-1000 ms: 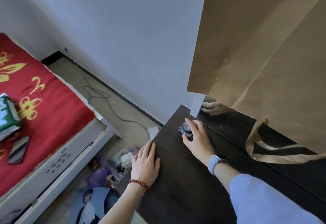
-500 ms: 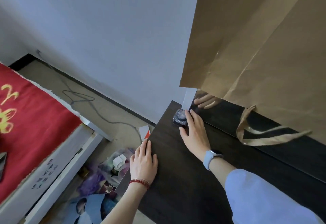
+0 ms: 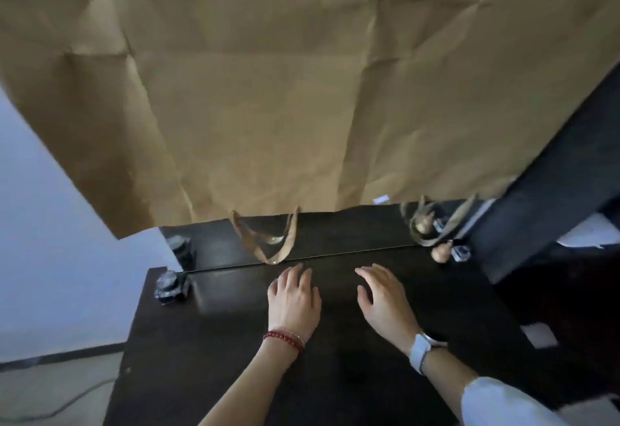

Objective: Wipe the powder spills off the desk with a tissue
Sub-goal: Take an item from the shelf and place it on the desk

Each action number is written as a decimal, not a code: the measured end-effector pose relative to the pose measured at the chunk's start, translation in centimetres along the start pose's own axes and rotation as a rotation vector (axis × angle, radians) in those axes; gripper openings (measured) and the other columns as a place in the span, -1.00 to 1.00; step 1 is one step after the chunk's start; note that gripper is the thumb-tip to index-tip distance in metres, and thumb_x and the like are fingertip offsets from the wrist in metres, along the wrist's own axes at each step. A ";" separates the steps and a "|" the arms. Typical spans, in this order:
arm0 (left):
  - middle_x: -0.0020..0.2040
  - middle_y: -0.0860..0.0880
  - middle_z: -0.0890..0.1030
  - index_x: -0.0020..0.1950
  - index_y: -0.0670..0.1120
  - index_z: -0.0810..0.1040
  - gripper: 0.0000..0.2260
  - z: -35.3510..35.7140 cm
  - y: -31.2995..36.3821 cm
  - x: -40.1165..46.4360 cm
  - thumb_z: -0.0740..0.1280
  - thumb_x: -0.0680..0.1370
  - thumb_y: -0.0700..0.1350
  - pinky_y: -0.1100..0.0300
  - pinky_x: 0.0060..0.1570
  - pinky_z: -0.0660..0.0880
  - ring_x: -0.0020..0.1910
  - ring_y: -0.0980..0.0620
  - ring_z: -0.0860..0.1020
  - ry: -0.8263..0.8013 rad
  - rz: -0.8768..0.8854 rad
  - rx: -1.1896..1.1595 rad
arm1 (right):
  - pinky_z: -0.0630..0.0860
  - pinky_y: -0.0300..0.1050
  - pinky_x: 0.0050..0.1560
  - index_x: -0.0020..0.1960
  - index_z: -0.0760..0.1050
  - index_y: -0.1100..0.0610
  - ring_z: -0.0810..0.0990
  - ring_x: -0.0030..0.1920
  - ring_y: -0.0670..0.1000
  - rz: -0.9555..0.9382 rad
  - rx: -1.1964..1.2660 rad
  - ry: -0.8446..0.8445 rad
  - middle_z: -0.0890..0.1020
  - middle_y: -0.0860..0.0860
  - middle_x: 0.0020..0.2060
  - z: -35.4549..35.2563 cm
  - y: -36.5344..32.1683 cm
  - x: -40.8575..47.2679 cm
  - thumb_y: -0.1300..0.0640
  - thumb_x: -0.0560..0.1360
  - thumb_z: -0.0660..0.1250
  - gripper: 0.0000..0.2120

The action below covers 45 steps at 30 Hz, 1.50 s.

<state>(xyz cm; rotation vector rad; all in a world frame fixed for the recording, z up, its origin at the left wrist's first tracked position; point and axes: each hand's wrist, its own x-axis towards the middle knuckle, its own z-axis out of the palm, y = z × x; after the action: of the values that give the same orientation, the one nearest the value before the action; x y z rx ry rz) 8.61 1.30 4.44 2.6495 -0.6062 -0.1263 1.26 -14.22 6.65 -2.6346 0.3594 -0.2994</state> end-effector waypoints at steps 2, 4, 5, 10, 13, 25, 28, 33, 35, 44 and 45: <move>0.40 0.02 0.33 0.37 0.00 0.31 -0.63 1.3 5.8 1.1 0.09 0.57 0.01 0.08 0.34 0.18 0.39 0.03 0.25 -0.025 0.128 0.002 | 0.42 0.07 0.24 0.14 0.53 0.26 0.52 0.20 0.18 0.055 0.003 0.100 0.62 0.16 0.07 -3.6 4.0 -1.2 0.31 0.42 0.34 -0.71; 0.37 0.04 0.36 0.35 0.00 0.34 -0.64 2.9 11.7 1.8 0.11 0.56 -0.01 0.09 0.31 0.21 0.36 0.03 0.29 -0.043 0.250 -0.011 | 0.48 0.09 0.18 0.09 0.55 0.28 0.56 0.12 0.19 0.118 -0.004 0.178 0.63 0.18 0.01 -7.1 8.3 -2.5 0.33 0.39 0.35 -0.73; 0.36 0.04 0.38 0.34 -0.01 0.35 -0.64 3.9 14.6 2.0 0.12 0.55 -0.02 0.10 0.29 0.22 0.35 0.03 0.30 -0.053 0.302 -0.021 | 0.49 0.10 0.16 0.10 0.54 0.28 0.56 0.11 0.19 0.154 -0.006 0.209 0.63 0.18 0.01 -8.6 10.5 -3.2 0.33 0.40 0.34 -0.73; 0.30 -0.01 0.43 0.30 -0.06 0.39 -0.64 9.6 29.0 3.2 0.09 0.53 -0.05 0.09 0.21 0.33 0.30 -0.05 0.37 -0.091 0.521 -0.058 | 0.38 -0.05 0.26 0.21 0.47 0.21 0.46 0.23 0.09 0.312 0.017 0.282 0.56 0.12 0.15 -15.6 22.7 -5.6 0.25 0.50 0.25 -0.71; 0.22 -0.06 0.49 0.24 -0.11 0.44 -0.66 12.6 37.4 4.0 0.08 0.51 -0.08 0.09 0.17 0.40 0.20 -0.09 0.44 -0.117 0.595 -0.141 | 0.35 -0.10 0.27 0.25 0.44 0.18 0.43 0.25 0.06 0.369 0.036 0.289 0.53 0.09 0.19 -19.9 30.0 -6.1 0.22 0.53 0.21 -0.70; 0.48 -0.16 0.09 0.48 -0.12 -0.05 -0.38 20.2 50.8 10.6 0.15 0.55 0.09 -0.07 0.30 0.24 0.41 -0.18 0.16 -0.193 0.031 -0.104 | 0.40 0.01 0.22 0.35 0.28 0.24 0.42 0.26 0.19 0.504 0.224 0.261 0.44 0.22 0.23 -26.4 45.9 0.6 0.19 0.55 0.18 -0.61; 0.44 -0.21 0.15 0.47 -0.20 -0.08 -0.29 21.2 51.6 12.2 0.17 0.53 0.15 -0.07 0.30 0.24 0.39 -0.21 0.18 -0.218 -0.143 -0.184 | 0.33 0.01 0.29 0.41 0.17 0.29 0.36 0.33 0.24 0.554 0.268 0.198 0.36 0.27 0.32 -26.1 47.5 2.9 0.16 0.57 0.14 -0.55; 0.38 -0.29 0.24 0.45 -0.27 0.00 -0.24 22.1 52.5 14.1 0.30 0.48 0.10 -0.01 0.32 0.18 0.35 -0.26 0.22 -0.179 -0.313 -0.334 | 0.35 -0.02 0.27 0.41 0.12 0.34 0.35 0.31 0.25 0.599 0.279 0.237 0.28 0.30 0.32 -24.9 47.9 4.3 0.13 0.57 0.15 -0.49; 0.37 -0.29 0.24 0.44 -0.28 0.02 -0.25 22.3 52.7 14.3 0.32 0.47 0.07 0.00 0.32 0.17 0.35 -0.27 0.22 -0.165 -0.360 -0.364 | 0.33 -0.02 0.29 0.42 0.09 0.36 0.33 0.31 0.25 0.591 0.306 0.240 0.25 0.29 0.32 -24.5 47.8 4.3 0.13 0.56 0.18 -0.46; 0.41 -0.20 0.20 0.46 -0.22 -0.01 -0.24 22.3 50.8 9.9 0.35 0.46 0.04 -0.01 0.33 0.15 0.36 -0.22 0.17 -0.149 -0.292 -0.395 | 0.28 -0.24 0.13 0.26 0.35 0.30 0.30 0.24 0.15 0.692 0.471 0.329 0.35 0.24 0.19 -23.4 47.3 -0.3 0.13 0.50 0.30 -0.59; 0.42 -0.19 0.19 0.46 -0.21 -0.01 -0.24 22.2 50.5 8.8 0.35 0.46 0.03 -0.01 0.34 0.14 0.36 -0.20 0.16 -0.143 -0.274 -0.409 | 0.31 -0.26 0.07 0.22 0.37 0.29 0.31 0.21 0.12 0.698 0.471 0.346 0.37 0.22 0.16 -23.2 47.1 -1.2 0.14 0.49 0.31 -0.63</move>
<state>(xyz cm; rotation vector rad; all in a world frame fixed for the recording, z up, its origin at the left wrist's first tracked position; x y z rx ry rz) -7.40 -52.21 5.35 2.3189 -0.2243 -0.4709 -15.56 -63.94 4.45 -1.8520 1.1275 -0.5218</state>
